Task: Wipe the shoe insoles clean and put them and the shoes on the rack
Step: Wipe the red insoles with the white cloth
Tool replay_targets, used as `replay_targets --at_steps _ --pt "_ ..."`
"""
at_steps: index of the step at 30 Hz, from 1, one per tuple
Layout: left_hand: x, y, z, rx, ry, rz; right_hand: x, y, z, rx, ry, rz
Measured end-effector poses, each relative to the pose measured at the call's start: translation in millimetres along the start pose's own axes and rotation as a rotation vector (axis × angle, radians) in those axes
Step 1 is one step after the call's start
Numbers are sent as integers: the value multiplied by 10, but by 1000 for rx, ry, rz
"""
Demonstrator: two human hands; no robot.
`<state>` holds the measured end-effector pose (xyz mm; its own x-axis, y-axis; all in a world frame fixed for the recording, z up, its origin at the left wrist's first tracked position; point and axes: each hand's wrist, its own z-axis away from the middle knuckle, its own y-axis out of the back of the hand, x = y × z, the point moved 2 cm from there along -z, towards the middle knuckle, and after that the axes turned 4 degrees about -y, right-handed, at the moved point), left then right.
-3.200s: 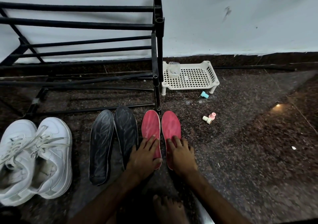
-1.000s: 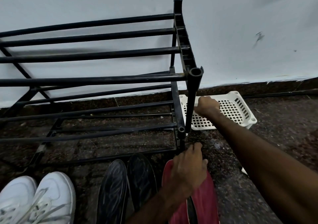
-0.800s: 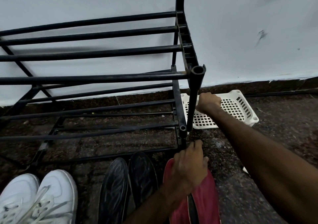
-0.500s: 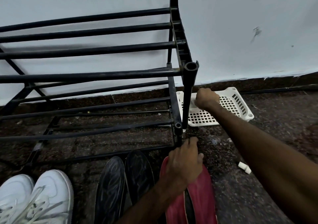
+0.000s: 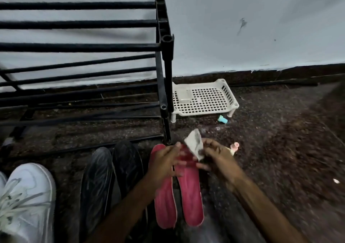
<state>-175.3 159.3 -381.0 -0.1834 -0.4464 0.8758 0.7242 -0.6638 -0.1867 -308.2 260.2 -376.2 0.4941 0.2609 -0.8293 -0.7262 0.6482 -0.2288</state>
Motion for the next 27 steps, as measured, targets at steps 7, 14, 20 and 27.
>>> replay_targets --at_steps 7,14,20,27 --pt "-425 -10 349 -30 10 -49 633 -45 570 -37 -137 131" --pt "-601 -64 309 163 -97 -233 735 -10 456 -58 -54 285" --pt "-624 -20 75 116 -22 -197 764 128 153 -50 -45 207" --pt "-490 116 -141 121 -119 -344 689 230 -80 4 -82 -24"
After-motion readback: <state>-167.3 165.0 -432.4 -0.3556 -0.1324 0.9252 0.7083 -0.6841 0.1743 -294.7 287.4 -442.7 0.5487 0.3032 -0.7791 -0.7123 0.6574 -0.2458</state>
